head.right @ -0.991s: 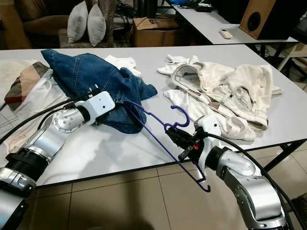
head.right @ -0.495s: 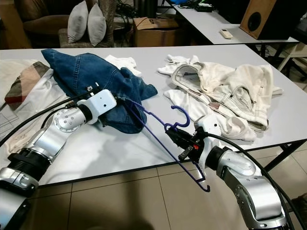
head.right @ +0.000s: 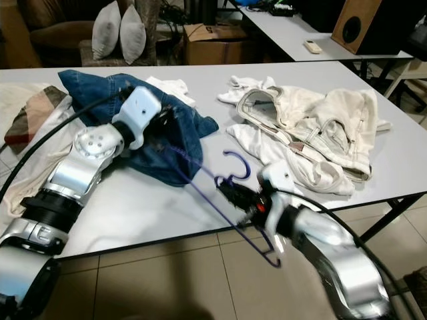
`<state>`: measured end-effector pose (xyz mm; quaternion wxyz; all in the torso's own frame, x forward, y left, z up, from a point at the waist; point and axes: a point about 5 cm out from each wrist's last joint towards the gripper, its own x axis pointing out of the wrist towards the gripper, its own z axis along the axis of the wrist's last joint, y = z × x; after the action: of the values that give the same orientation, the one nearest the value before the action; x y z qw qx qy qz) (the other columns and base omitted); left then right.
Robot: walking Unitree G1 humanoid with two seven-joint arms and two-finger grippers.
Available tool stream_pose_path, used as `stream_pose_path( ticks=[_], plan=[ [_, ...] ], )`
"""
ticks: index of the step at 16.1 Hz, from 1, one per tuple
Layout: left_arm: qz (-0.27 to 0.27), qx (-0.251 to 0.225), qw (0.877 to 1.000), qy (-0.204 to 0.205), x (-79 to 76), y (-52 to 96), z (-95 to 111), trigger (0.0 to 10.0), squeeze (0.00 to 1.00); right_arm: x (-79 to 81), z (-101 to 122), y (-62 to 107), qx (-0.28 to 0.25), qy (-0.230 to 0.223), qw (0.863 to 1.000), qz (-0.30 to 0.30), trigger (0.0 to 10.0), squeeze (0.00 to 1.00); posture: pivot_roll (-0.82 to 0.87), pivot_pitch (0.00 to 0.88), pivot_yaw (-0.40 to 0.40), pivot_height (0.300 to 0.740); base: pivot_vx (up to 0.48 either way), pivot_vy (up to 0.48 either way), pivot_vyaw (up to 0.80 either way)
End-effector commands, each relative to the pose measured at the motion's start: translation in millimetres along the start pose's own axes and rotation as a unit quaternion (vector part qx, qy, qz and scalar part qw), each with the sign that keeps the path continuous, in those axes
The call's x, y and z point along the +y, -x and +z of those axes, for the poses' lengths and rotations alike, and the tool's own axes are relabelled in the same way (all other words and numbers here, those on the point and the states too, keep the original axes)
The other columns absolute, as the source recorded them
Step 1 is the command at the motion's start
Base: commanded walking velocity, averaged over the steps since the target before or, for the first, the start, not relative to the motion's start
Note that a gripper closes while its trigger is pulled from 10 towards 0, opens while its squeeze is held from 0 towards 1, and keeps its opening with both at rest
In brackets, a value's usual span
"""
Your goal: Hang hanger
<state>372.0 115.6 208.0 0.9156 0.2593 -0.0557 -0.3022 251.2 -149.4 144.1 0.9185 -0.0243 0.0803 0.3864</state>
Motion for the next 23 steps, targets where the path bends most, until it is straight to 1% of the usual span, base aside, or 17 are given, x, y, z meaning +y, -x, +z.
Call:
stream_pose_path(
  ticks=[1, 4, 5, 6, 7, 8, 9, 10, 11, 12, 13, 14, 15, 19, 20, 21, 23],
  plan=[
    [0.003, -0.036, 0.999, -0.001, 8.2, -1.2, 23.0, 0.0, 0.0, -9.8, -1.0, -5.6, 0.006, 0.001, 0.999, -0.052, 10.0, 0.0, -0.08, 0.0, -0.052, 0.74, 0.0, 0.0, 0.0],
    [0.006, -0.057, 0.998, -0.003, 14.1, 0.5, 37.1, 0.0, 0.0, -18.8, -2.5, -11.3, 0.007, -0.002, 0.995, -0.1, 10.0, 0.0, -0.07, 0.0, -0.052, 0.74, 0.0, 0.0, 0.0],
    [0.011, -0.07, 0.997, -0.014, 20.8, 3.2, 47.6, 0.0, 0.0, -31.4, 1.6, -12.4, -0.003, 0.004, 0.989, -0.148, 10.0, 0.0, -0.07, 0.0, -0.052, 0.74, 0.0, 0.0, 0.0],
    [0.026, -0.078, 0.996, -0.024, 28.8, 5.5, 53.7, 0.0, 0.0, -42.1, 10.9, -9.5, -0.025, 0.015, 0.984, -0.178, 10.0, 0.0, -0.07, 0.0, -0.051, 0.74, 0.0, 0.0, 0.0],
    [0.061, -0.098, 0.993, -0.039, 43.6, 9.9, 65.4, 0.0, 0.0, -53.7, 29.5, -3.6, -0.074, 0.026, 0.975, -0.207, 10.0, 0.0, -0.07, 0.0, -0.051, 0.74, 0.0, 0.0, 0.0],
    [0.093, -0.142, 0.985, -0.034, 58.7, 16.1, 86.9, 0.0, 0.0, -63.0, 51.6, 5.5, -0.135, 0.028, 0.963, -0.232, 10.0, 0.0, -0.07, 0.0, -0.052, 0.74, 0.0, 0.0, 0.0],
    [0.109, -0.173, 0.979, -0.017, 67.9, 21.0, 102.3, 0.0, 0.0, -67.6, 63.9, 12.0, -0.172, 0.021, 0.955, -0.243, 10.0, 0.0, -0.07, 0.0, -0.054, 0.74, 0.0, 0.0, 0.0],
    [0.107, -0.173, 0.979, -0.02, 70.1, 22.2, 105.6, 0.0, 0.0, -69.6, 66.0, 14.7, -0.181, 0.009, 0.953, -0.244, 10.0, 0.0, -0.07, 0.0, -0.055, 0.74, 0.0, 0.0, 0.0],
    [0.083, -0.151, 0.984, -0.034, 68.2, 21.7, 102.9, 0.0, 0.0, -71.1, 60.2, 15.9, -0.168, -0.006, 0.956, -0.24, 10.0, 0.0, -0.07, 0.0, -0.055, 0.74, 0.0, 0.0, 0.0],
    [0.049, -0.118, 0.991, -0.033, 59.5, 18.6, 89.6, 0.0, 0.0, -69.2, 39.5, 13.5, -0.102, -0.021, 0.969, -0.223, 10.0, 0.0, -0.07, 0.0, -0.053, 0.74, 0.0, 0.0, 0.0],
    [0.032, -0.099, 0.994, -0.034, 52.1, 16.6, 80.1, 0.0, 0.0, -67.0, 24.6, 12.0, -0.053, -0.018, 0.975, -0.214, 10.0, 0.0, -0.07, 0.0, -0.049, 0.74, 0.0, 0.0, 0.0],
    [0.008, -0.085, 0.996, -0.025, 39.2, 14.0, 70.6, 0.0, 0.0, -62.5, 11.3, 10.1, -0.023, -0.038, 0.977, -0.21, 10.0, 0.0, -0.07, 0.0, -0.046, 0.74, 0.0, 0.0, 0.0],
    [-0.026, -0.087, 0.996, 0.001, 25.4, 11.8, 69.6, 0.0, 0.0, -54.4, 10.0, 4.9, -0.038, -0.076, 0.978, -0.189, 10.0, 0.0, -0.07, 0.0, -0.044, 0.74, 0.0, 0.0, 0.0],
    [-0.026, -0.087, 0.996, 0.001, 25.4, 11.8, 69.6, 0.0, 0.0, -54.4, 10.0, 4.9, -0.038, -0.076, 0.978, -0.189, 10.0, 0.0, -0.07, 0.0, -0.044, 0.74, 0.0, 0.0, 0.0],
    [-0.04, -0.085, 0.996, 0.005, 21.1, 11.2, 69.9, 0.0, 0.0, -51.2, 11.1, 2.2, -0.048, -0.092, 0.979, -0.177, 10.0, 0.0, -0.07, 0.0, -0.043, 0.74, 0.0, 0.0, 0.0],
    [-0.101, -0.062, 0.992, 0.039, 11.7, 9.0, 68.0, 0.0, 0.0, -59.3, 27.8, -12.7, -0.152, -0.209, 0.95, -0.176, 10.0, 0.0, -0.06, 0.0, -0.024, 0.74, 0.0, 0.0, 0.0],
    [-0.163, -0.048, 0.983, 0.077, 5.3, 10.6, 69.6, 0.0, 0.0, -73.8, 38.8, -23.0, -0.218, -0.307, 0.906, -0.193, 10.0, 0.0, -0.05, 0.0, -0.019, 0.74, 0.0, 0.0, 0.0]
  ],
)
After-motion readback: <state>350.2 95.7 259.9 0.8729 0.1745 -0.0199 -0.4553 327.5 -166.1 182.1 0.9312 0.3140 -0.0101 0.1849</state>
